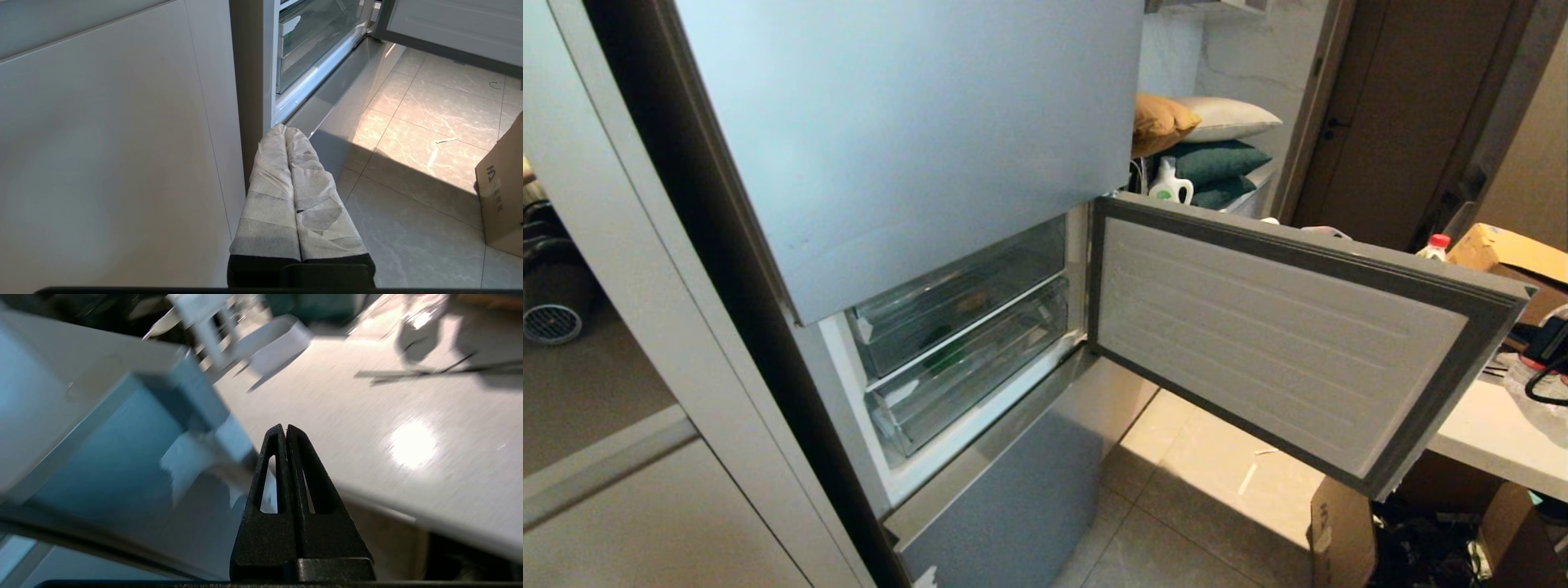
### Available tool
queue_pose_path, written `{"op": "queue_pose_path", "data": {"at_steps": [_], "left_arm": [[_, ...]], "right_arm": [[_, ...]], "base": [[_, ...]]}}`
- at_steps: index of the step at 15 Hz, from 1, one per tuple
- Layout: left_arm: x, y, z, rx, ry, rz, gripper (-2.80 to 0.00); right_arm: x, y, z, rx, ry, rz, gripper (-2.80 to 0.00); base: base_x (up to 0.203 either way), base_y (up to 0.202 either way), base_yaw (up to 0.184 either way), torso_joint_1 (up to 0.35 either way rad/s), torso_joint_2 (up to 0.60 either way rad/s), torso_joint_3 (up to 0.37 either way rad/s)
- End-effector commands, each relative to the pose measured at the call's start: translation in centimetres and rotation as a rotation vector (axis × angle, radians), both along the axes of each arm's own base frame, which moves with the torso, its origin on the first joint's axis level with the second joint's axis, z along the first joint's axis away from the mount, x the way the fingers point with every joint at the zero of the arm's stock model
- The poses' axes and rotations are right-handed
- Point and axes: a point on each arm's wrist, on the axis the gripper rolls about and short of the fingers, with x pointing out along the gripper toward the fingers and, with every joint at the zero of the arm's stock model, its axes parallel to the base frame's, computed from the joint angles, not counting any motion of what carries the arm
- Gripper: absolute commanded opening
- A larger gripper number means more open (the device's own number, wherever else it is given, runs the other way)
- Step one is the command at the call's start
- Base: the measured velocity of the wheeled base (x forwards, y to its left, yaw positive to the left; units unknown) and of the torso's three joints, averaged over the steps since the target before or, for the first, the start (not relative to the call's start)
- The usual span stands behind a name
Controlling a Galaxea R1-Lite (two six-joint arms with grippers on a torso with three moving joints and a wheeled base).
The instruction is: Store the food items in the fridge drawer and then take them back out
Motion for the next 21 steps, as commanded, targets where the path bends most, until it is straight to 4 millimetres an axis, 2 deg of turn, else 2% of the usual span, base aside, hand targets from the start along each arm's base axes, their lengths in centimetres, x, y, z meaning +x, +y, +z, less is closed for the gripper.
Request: {"op": "queue_pose_path", "data": {"at_steps": [1, 4, 6, 9, 11, 13, 14, 15, 17, 19, 21], "left_arm": [[0.0, 0.0, 0.0, 0.000, 0.000, 0.001, -2.80], [0.0, 0.0, 0.0, 0.000, 0.000, 0.000, -2.80], [0.0, 0.0, 0.0, 0.000, 0.000, 0.001, -2.80], [0.0, 0.0, 0.0, 0.000, 0.000, 0.001, -2.80], [0.0, 0.0, 0.0, 0.000, 0.000, 0.001, -2.80], [0.0, 0.0, 0.0, 0.000, 0.000, 0.001, -2.80], [0.0, 0.0, 0.0, 0.000, 0.000, 0.001, -2.80], [0.0, 0.0, 0.0, 0.000, 0.000, 0.001, -2.80], [0.0, 0.0, 0.0, 0.000, 0.000, 0.001, -2.80], [0.0, 0.0, 0.0, 0.000, 0.000, 0.001, -2.80], [0.0, 0.0, 0.0, 0.000, 0.000, 0.001, -2.80]], "right_arm": [[-3.2, 2.8, 1.8, -0.013, -0.029, 0.044, -2.80], [-7.9, 6.3, 3.7, -0.051, -0.085, 0.072, -2.80], [-11.9, 9.5, 4.8, -0.093, -0.152, 0.135, -2.80], [-18.0, 15.0, 4.6, -0.160, -0.281, 0.352, -2.80], [-21.0, 17.8, 3.6, -0.169, -0.356, 0.567, -2.80], [-21.9, 19.2, 2.6, -0.127, -0.364, 0.683, -2.80], [-21.7, 19.5, 2.0, -0.105, -0.341, 0.614, -2.80], [-21.5, 19.7, 1.4, -0.088, -0.308, 0.468, -2.80], [-22.2, 19.9, 0.1, -0.085, -0.251, 0.330, -2.80], [-22.1, 20.1, -0.6, -0.090, -0.104, 0.382, -2.80], [-20.3, 21.3, 0.2, -0.066, -0.016, 0.456, -2.80]], "base": [[0.000, 0.000, 0.000, 0.000, 0.00, 0.000], [0.000, 0.000, 0.000, 0.000, 0.00, 0.000], [0.000, 0.000, 0.000, 0.000, 0.00, 0.000], [0.000, 0.000, 0.000, 0.000, 0.00, 0.000], [0.000, 0.000, 0.000, 0.000, 0.00, 0.000], [0.000, 0.000, 0.000, 0.000, 0.00, 0.000], [0.000, 0.000, 0.000, 0.000, 0.00, 0.000], [0.000, 0.000, 0.000, 0.000, 0.00, 0.000], [0.000, 0.000, 0.000, 0.000, 0.00, 0.000], [0.000, 0.000, 0.000, 0.000, 0.00, 0.000], [0.000, 0.000, 0.000, 0.000, 0.00, 0.000]]}}
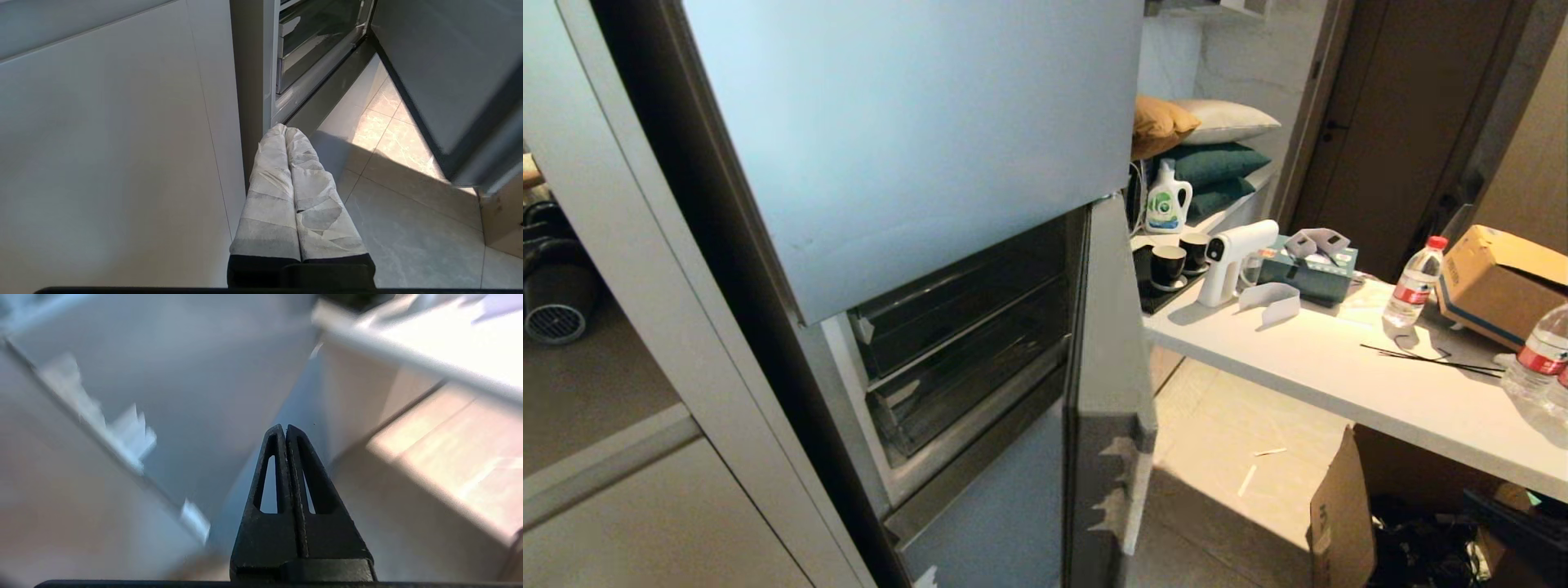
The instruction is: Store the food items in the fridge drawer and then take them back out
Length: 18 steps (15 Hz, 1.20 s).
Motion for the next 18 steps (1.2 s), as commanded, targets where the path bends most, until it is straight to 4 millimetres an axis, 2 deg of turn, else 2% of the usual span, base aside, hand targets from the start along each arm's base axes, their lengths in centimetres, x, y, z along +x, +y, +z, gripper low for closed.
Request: {"op": "queue_pose_path", "data": {"at_steps": [1, 6, 8, 11, 14, 18], "left_arm": [[0.0, 0.0, 0.0, 0.000, 0.001, 0.000, -2.80], [0.0, 0.0, 0.0, 0.000, 0.000, 0.000, -2.80], [0.0, 0.0, 0.0, 0.000, 0.000, 0.000, -2.80], [0.0, 0.0, 0.0, 0.000, 0.000, 0.000, -2.80], [0.0, 0.0, 0.0, 0.000, 0.000, 0.000, -2.80], [0.0, 0.0, 0.0, 0.000, 0.000, 0.000, -2.80]], "right_arm": [[2.7, 1.6, 0.7, -0.019, 0.102, 0.044, -2.80], [10.6, 5.0, 1.6, -0.042, 0.228, 0.005, -2.80], [13.5, 6.2, 1.2, -0.047, 0.247, 0.008, -2.80], [16.8, 7.6, 0.5, -0.029, 0.226, 0.071, -2.80], [18.7, 8.5, 0.2, -0.041, 0.205, 0.106, -2.80], [18.8, 9.1, 0.7, -0.043, 0.152, 0.220, -2.80]], "base": [[0.000, 0.000, 0.000, 0.000, 0.00, 0.000], [0.000, 0.000, 0.000, 0.000, 0.00, 0.000], [0.000, 0.000, 0.000, 0.000, 0.00, 0.000], [0.000, 0.000, 0.000, 0.000, 0.00, 0.000], [0.000, 0.000, 0.000, 0.000, 0.00, 0.000], [0.000, 0.000, 0.000, 0.000, 0.00, 0.000]]}}
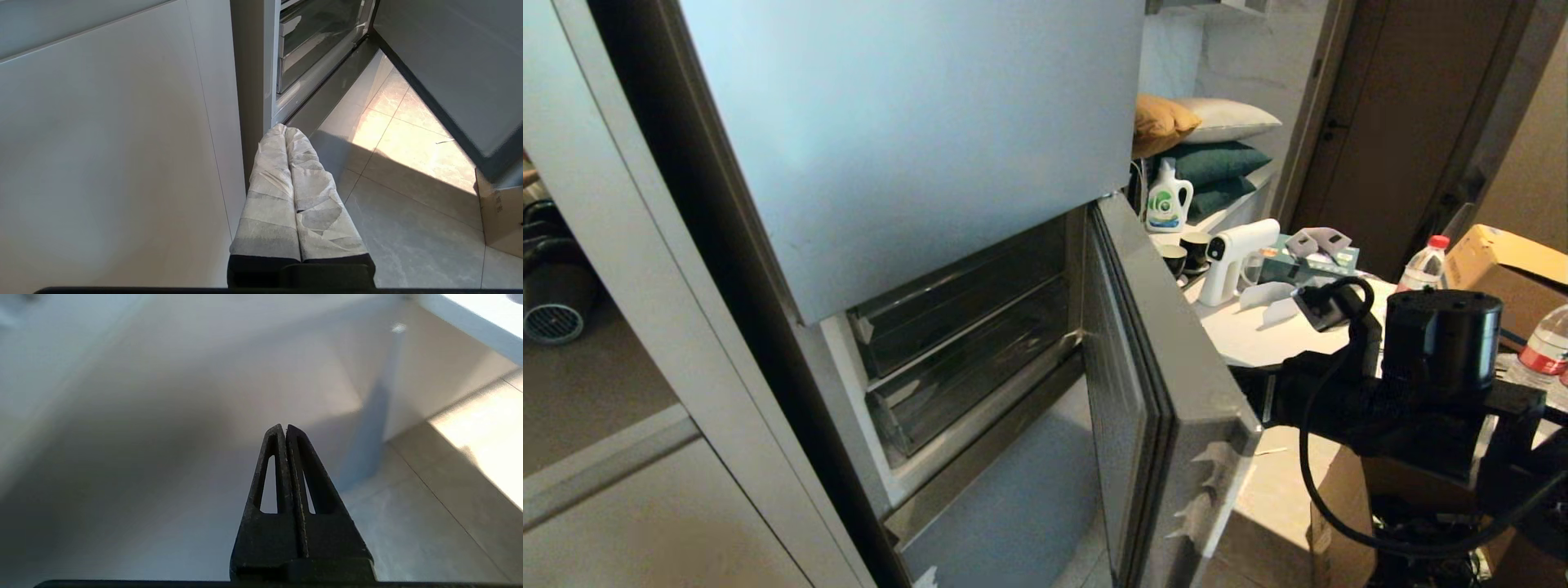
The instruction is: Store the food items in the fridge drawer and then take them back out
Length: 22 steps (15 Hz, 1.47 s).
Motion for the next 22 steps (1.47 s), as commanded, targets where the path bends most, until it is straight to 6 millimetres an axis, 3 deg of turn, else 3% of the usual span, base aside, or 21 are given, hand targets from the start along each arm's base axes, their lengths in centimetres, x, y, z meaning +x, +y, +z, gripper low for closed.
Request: {"op": "queue_pose_path", "data": {"at_steps": [1, 7, 11, 15, 22], "left_arm": [[0.0, 0.0, 0.0, 0.000, 0.000, 0.001, -2.80], [0.0, 0.0, 0.0, 0.000, 0.000, 0.001, -2.80], [0.0, 0.0, 0.0, 0.000, 0.000, 0.001, -2.80], [0.0, 0.0, 0.0, 0.000, 0.000, 0.001, -2.80], [0.0, 0.0, 0.0, 0.000, 0.000, 0.001, -2.80]], "right_arm": [[0.1, 0.3, -0.2, 0.008, -0.009, 0.040, -2.80], [1.1, 2.0, 0.8, 0.055, -0.069, 0.146, -2.80], [4.6, 4.7, 0.3, 0.068, -0.082, 0.172, -2.80], [8.2, 8.2, -1.7, 0.067, -0.081, 0.207, -2.80], [13.8, 11.7, -3.7, 0.102, -0.157, 0.225, -2.80]], "base": [[0.000, 0.000, 0.000, 0.000, 0.00, 0.000], [0.000, 0.000, 0.000, 0.000, 0.00, 0.000], [0.000, 0.000, 0.000, 0.000, 0.00, 0.000], [0.000, 0.000, 0.000, 0.000, 0.00, 0.000], [0.000, 0.000, 0.000, 0.000, 0.00, 0.000]]}}
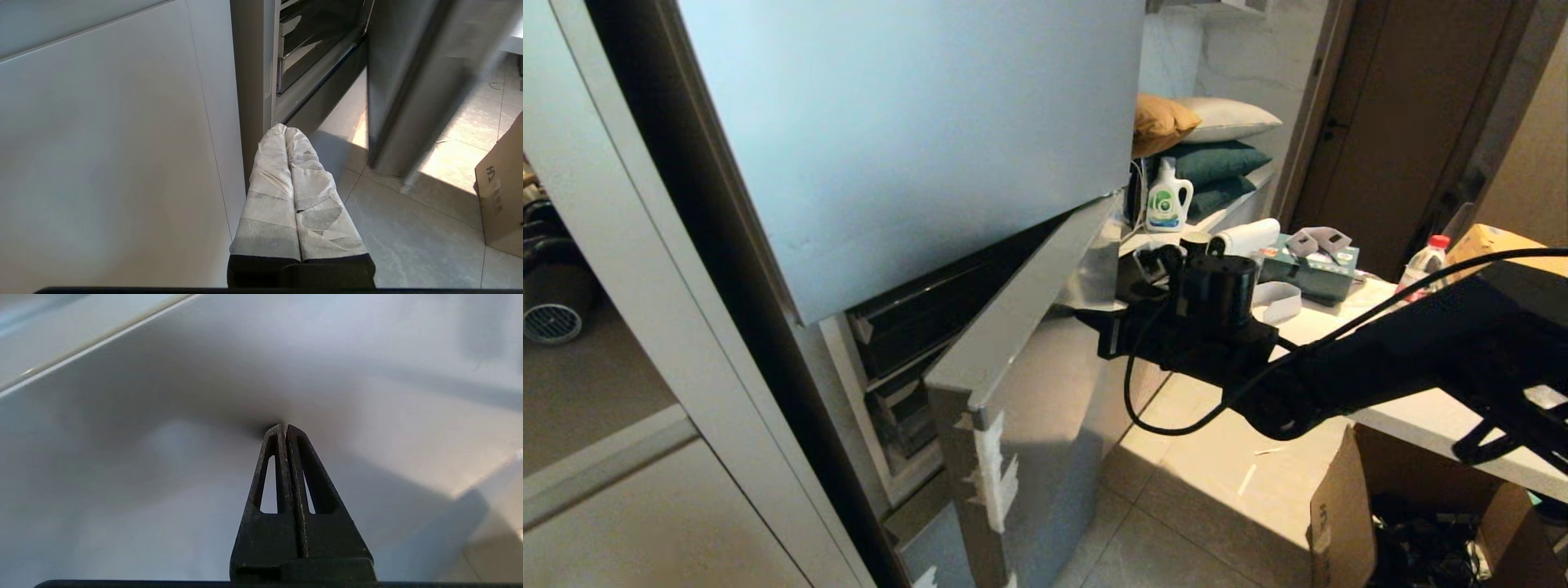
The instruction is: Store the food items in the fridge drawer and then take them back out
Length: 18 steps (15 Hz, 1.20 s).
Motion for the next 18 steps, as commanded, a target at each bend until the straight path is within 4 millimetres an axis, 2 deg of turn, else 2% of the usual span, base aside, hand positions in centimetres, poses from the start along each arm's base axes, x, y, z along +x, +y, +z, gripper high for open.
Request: {"op": "queue_pose_path", "data": {"at_steps": [1, 3, 5, 13, 15, 17, 18], "left_arm": [[0.0, 0.0, 0.0, 0.000, 0.000, -0.001, -2.80], [0.0, 0.0, 0.0, 0.000, 0.000, 0.000, -2.80], [0.0, 0.0, 0.0, 0.000, 0.000, 0.000, -2.80], [0.0, 0.0, 0.0, 0.000, 0.000, 0.000, -2.80], [0.0, 0.0, 0.0, 0.000, 0.000, 0.000, -2.80], [0.0, 0.0, 0.0, 0.000, 0.000, 0.000, -2.80], [0.0, 0.0, 0.0, 0.000, 0.000, 0.000, -2.80]], "right_arm": [[1.9, 1.2, -1.8, 0.016, -0.021, 0.017, -2.80], [2.7, 1.8, -1.3, 0.049, -0.066, 0.056, -2.80], [2.6, 2.4, -0.8, 0.074, -0.069, 0.072, -2.80], [2.2, 2.4, -0.3, 0.122, -0.082, 0.110, -2.80], [0.8, 1.8, 0.7, 0.113, -0.078, 0.110, -2.80], [-2.1, 0.4, 2.9, 0.105, -0.075, 0.109, -2.80], [-3.9, -0.7, 4.6, 0.107, -0.088, 0.098, -2.80]], "base": [[0.000, 0.000, 0.000, 0.000, 0.00, 0.000], [0.000, 0.000, 0.000, 0.000, 0.00, 0.000], [0.000, 0.000, 0.000, 0.000, 0.00, 0.000], [0.000, 0.000, 0.000, 0.000, 0.00, 0.000], [0.000, 0.000, 0.000, 0.000, 0.00, 0.000], [0.000, 0.000, 0.000, 0.000, 0.00, 0.000], [0.000, 0.000, 0.000, 0.000, 0.00, 0.000]]}}
